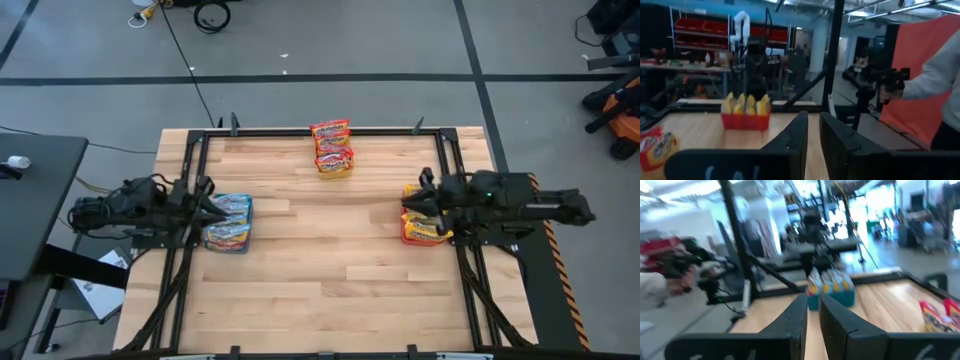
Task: Sort Maruchan noodles
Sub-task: Return to Home Position
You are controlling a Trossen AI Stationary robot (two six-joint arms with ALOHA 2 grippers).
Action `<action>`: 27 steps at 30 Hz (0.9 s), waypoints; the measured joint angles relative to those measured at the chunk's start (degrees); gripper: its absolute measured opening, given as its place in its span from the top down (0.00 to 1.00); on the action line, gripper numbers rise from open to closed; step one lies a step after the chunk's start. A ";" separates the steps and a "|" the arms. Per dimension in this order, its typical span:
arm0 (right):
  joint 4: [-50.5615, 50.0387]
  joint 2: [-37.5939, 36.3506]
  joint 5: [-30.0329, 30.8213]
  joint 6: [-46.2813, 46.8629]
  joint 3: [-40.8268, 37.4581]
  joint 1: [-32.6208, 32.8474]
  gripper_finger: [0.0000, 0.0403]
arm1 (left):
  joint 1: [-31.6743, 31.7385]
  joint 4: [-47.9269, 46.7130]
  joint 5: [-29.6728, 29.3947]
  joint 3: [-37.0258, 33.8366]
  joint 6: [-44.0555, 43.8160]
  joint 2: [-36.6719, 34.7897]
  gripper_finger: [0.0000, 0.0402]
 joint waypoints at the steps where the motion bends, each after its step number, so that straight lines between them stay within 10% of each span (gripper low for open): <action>1: -0.02 -3.07 -0.76 0.09 -1.35 0.00 0.86 | -0.03 0.77 0.09 -0.58 0.58 -0.23 0.87; 12: 10.97 -11.41 0.74 -3.78 -11.73 -0.07 0.86 | -0.40 27.30 0.48 -15.85 0.10 -0.19 0.87; 27: -2.90 -8.25 3.71 -2.88 -11.60 -0.06 0.86 | -0.37 13.21 0.59 -16.99 -2.56 0.26 0.87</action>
